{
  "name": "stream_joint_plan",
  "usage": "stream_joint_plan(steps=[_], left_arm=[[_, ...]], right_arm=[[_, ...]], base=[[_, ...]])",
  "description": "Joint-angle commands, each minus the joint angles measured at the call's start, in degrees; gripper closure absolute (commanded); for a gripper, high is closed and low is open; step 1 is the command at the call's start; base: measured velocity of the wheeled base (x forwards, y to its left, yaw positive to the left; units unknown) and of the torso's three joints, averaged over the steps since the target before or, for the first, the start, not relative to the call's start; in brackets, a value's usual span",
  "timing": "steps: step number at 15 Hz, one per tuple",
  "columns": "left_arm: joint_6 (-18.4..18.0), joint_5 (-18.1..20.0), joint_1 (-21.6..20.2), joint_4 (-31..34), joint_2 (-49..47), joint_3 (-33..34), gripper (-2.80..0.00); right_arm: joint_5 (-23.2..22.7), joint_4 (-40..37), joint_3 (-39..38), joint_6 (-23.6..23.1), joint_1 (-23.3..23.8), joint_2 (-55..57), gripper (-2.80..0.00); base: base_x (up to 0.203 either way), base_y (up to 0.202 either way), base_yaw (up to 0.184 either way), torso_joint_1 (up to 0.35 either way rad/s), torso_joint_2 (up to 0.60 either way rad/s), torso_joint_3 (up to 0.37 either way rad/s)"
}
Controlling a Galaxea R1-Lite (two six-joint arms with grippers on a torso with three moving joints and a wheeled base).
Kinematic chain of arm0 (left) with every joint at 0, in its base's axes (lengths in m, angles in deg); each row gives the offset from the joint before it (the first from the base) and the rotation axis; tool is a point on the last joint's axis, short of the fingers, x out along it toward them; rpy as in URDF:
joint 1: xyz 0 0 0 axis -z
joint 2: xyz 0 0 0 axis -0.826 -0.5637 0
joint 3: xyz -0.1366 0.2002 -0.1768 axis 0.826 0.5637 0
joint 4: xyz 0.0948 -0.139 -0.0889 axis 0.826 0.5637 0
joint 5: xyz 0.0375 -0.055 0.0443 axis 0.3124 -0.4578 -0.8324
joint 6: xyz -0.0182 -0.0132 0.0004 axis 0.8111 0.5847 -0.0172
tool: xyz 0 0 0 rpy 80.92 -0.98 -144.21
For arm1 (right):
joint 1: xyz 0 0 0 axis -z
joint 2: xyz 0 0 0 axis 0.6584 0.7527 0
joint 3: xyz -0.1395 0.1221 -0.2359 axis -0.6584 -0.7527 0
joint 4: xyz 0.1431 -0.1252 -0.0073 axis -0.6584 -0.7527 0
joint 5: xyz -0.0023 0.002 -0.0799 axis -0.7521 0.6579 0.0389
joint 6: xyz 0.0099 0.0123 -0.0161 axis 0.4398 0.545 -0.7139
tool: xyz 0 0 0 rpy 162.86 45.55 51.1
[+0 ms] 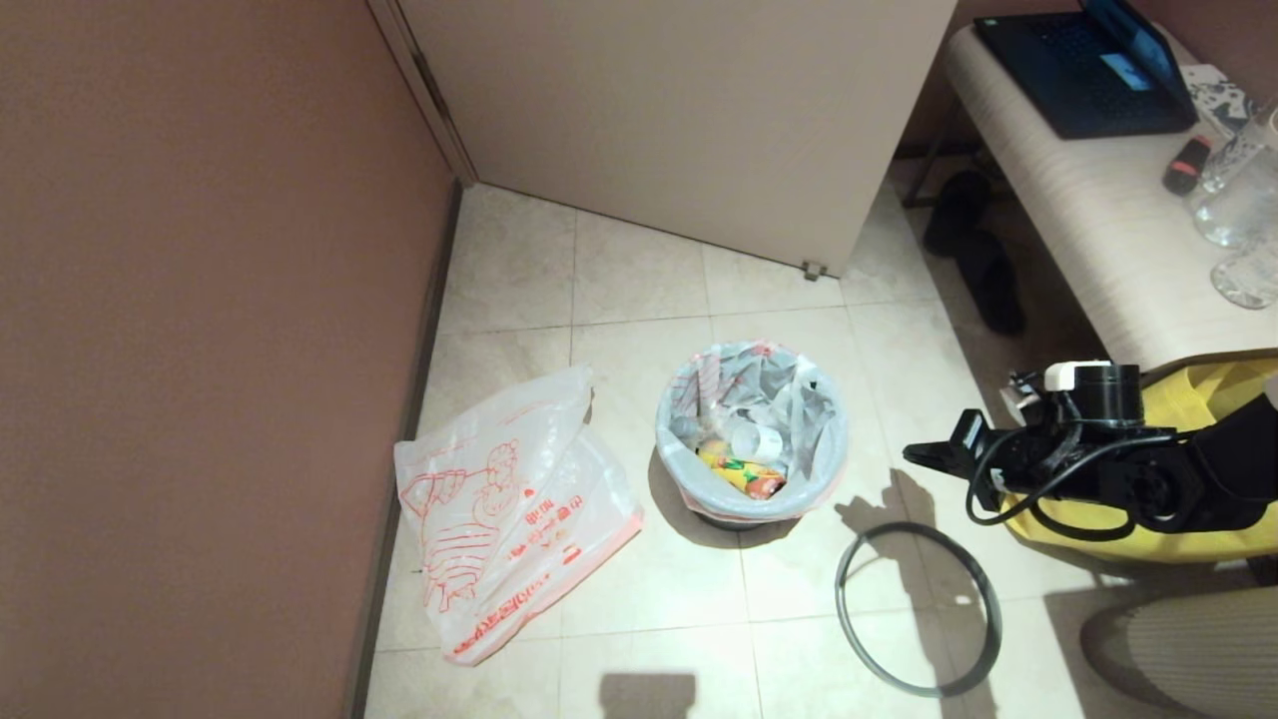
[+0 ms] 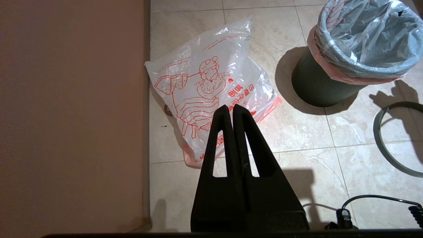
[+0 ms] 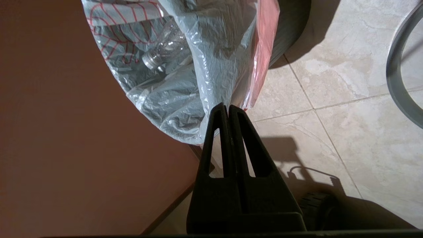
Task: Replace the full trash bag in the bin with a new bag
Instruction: Place the trash bag on the floor
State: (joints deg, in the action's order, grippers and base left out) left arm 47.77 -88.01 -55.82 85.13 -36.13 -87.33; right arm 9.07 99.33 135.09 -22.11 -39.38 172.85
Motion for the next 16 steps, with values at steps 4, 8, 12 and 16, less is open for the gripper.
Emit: stream_joint_plan(steps=[4, 8, 12, 16], left_arm=[[-0.03, 0.03, -0.04, 0.0, -0.06, 0.0, 0.0], [0.04, -0.04, -0.04, 0.0, -0.06, 0.0, 0.0], [-0.05, -0.04, -0.04, 0.0, -0.06, 0.0, 0.0], [-0.02, 0.0, 0.02, 0.0, -0.06, 0.0, 0.0]], right_arm=[[-0.18, 0.21, -0.75, 0.33, -0.12, -1.05, 0.0], [-1.32, 1.26, 0.04, 0.34, -0.03, -0.7, 0.0], [-1.52, 3.29, -1.66, 0.23, -1.18, -0.04, 0.0], [-1.3, 3.46, -2.24, -0.13, -1.07, 0.47, 0.0]], base=[[0.0, 0.0, 0.0, 0.0, 0.0, 0.0], [0.0, 0.0, 0.0, 0.0, 0.0, 0.0], [0.0, 0.0, 0.0, 0.0, 0.0, 0.0], [0.0, 0.0, 0.0, 0.0, 0.0, 0.0]])
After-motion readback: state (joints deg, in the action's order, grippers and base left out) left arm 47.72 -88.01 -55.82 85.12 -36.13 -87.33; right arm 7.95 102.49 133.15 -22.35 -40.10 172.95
